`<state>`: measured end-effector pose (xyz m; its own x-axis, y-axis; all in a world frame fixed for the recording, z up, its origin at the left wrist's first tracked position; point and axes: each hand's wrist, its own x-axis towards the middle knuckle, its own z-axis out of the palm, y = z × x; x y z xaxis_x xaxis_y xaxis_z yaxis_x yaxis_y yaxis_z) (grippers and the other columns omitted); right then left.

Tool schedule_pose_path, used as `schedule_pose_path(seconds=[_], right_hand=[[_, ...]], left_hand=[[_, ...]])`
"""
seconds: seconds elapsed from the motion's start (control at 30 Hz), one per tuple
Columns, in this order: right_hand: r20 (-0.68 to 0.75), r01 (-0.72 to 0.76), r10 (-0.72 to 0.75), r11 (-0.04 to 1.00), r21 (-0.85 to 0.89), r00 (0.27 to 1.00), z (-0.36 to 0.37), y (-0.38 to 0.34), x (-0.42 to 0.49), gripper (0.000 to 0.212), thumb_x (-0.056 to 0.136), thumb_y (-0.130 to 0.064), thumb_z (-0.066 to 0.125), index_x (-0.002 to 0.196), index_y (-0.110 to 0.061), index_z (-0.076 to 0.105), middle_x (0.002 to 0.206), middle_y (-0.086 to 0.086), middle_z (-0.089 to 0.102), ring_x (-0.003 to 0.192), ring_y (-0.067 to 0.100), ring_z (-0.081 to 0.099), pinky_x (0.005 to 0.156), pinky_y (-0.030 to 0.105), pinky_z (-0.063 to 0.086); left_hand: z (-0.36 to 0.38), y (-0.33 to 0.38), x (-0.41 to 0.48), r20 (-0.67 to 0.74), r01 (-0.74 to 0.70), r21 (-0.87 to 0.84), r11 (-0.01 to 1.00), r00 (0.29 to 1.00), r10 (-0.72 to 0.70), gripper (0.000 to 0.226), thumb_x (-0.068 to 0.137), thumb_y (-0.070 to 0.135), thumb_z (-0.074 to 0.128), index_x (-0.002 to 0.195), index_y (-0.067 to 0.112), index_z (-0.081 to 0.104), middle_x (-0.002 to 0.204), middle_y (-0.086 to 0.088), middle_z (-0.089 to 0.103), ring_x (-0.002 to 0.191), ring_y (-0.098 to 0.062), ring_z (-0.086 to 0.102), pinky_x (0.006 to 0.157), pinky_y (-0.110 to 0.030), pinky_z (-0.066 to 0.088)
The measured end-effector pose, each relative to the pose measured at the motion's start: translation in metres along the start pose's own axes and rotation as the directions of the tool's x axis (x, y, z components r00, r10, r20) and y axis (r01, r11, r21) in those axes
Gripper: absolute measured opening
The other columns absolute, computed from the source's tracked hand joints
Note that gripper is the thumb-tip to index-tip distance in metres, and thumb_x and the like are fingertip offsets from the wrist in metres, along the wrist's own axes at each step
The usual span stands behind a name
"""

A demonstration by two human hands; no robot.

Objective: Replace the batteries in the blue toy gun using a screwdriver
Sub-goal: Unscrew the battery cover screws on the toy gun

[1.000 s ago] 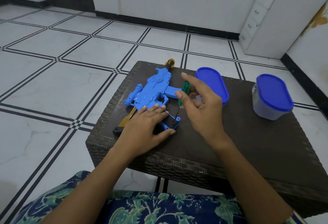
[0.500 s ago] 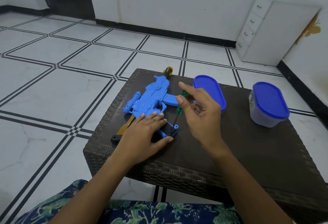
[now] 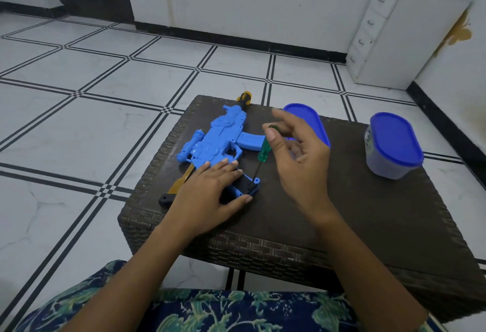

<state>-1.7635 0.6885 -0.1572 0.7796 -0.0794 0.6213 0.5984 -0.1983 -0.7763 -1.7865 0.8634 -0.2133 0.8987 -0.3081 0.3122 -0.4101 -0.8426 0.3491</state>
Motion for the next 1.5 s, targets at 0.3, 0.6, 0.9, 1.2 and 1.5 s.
schedule_pose_path(seconds=[0.3, 0.6, 0.9, 1.2, 1.5], right_hand=[[-0.018, 0.107, -0.109, 0.989, -0.101, 0.994, -0.002, -0.002, 0.001, 0.02, 0.082, -0.011, 0.077, 0.101, -0.006, 0.075, 0.092, 0.011, 0.067, 0.087, 0.017, 0.065, 0.071, 0.018, 0.051], [0.019, 0.081, -0.08, 0.996, -0.032, 0.997, -0.002, -0.004, -0.003, 0.019, 0.085, -0.016, 0.073, 0.103, -0.012, 0.074, 0.095, 0.003, 0.068, 0.094, 0.023, 0.065, 0.075, 0.034, 0.056], [0.032, -0.041, 0.039, 0.996, 0.073, 0.999, -0.002, -0.002, -0.002, 0.018, 0.091, -0.007, 0.062, 0.105, -0.012, 0.071, 0.099, 0.006, 0.073, 0.097, 0.021, 0.069, 0.081, 0.04, 0.057], [0.058, -0.048, 0.046, 0.998, 0.04, 0.997, -0.001, -0.006, 0.001, 0.019, 0.088, -0.006, 0.07, 0.105, -0.012, 0.073, 0.097, 0.004, 0.072, 0.089, 0.011, 0.069, 0.074, 0.026, 0.055], [0.094, -0.136, 0.122, 0.976, 0.17, 0.988, 0.002, -0.012, -0.004, 0.019, 0.088, -0.002, 0.069, 0.104, -0.012, 0.071, 0.1, -0.002, 0.072, 0.095, 0.012, 0.069, 0.073, 0.023, 0.056]], left_hand=[[0.001, 0.001, 0.0, -0.001, 0.001, -0.015, 1.0, 1.0, -0.001, 0.071, 0.078, 0.07, 0.039, 0.131, 0.024, 0.055, 0.144, 0.009, 0.045, 0.137, -0.005, 0.033, 0.113, -0.026, 0.016], [0.0, 0.002, 0.001, -0.009, 0.0, -0.01, 1.0, 1.0, 0.0, 0.071, 0.078, 0.069, 0.039, 0.131, 0.024, 0.056, 0.143, 0.008, 0.046, 0.137, -0.006, 0.034, 0.113, -0.026, 0.016], [0.0, 0.002, 0.001, -0.006, 0.0, -0.016, 1.0, 1.0, 0.0, 0.072, 0.078, 0.07, 0.037, 0.132, 0.026, 0.054, 0.144, 0.01, 0.045, 0.137, -0.005, 0.032, 0.113, -0.026, 0.015], [0.003, 0.002, 0.0, -0.033, -0.006, -0.025, 1.0, 0.999, 0.005, 0.068, 0.079, 0.067, 0.041, 0.129, 0.024, 0.057, 0.141, 0.008, 0.049, 0.136, -0.006, 0.035, 0.113, -0.029, 0.019], [0.002, 0.001, 0.01, 0.009, 0.16, -0.216, 0.963, 0.987, -0.162, 0.045, 0.083, 0.048, 0.065, 0.123, 0.028, 0.063, 0.139, 0.016, 0.047, 0.136, 0.0, 0.031, 0.117, -0.031, 0.018]])
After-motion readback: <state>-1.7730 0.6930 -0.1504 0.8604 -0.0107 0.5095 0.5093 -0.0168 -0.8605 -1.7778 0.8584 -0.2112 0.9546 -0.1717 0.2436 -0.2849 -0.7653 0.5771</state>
